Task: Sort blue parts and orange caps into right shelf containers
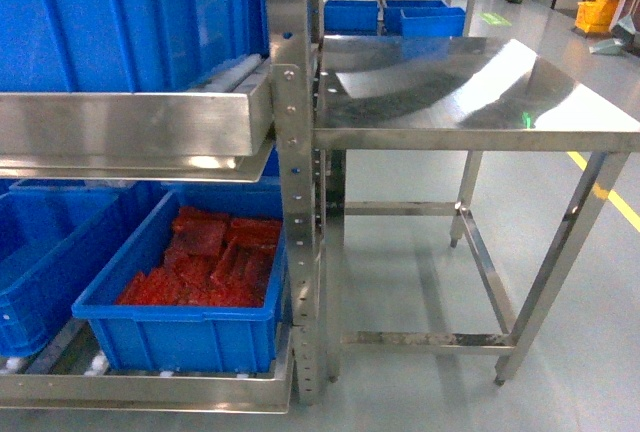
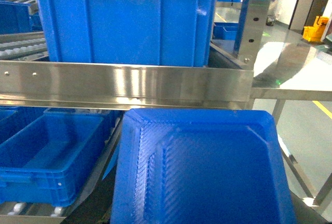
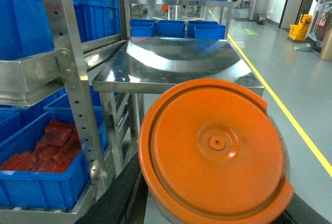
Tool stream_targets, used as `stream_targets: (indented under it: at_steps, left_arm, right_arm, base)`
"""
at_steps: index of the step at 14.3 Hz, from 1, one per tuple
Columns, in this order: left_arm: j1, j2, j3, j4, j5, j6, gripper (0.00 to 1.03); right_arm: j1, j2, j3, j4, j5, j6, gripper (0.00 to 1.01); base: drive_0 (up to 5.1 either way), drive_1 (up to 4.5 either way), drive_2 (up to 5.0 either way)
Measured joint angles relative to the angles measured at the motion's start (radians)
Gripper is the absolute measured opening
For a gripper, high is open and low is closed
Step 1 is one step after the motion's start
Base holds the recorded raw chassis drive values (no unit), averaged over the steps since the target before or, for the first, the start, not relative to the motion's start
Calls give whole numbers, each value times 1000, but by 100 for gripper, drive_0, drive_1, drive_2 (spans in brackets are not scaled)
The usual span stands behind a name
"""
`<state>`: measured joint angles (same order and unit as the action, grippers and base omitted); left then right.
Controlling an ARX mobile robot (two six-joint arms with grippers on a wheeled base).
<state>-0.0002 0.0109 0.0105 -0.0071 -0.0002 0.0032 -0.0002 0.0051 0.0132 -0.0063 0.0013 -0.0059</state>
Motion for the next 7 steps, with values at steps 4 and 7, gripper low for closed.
stream_targets:
  at_steps: [4,7]
  left_arm:
    - [0,0,0,0,0,0,43]
    - [0,0,0,-1,0,0,43]
  right_arm:
    - [0,0,0,-1,0,0,43]
    - [0,0,0,-2,0,0,43]
  base:
    - [-509,236,236]
    - [-499,246,246]
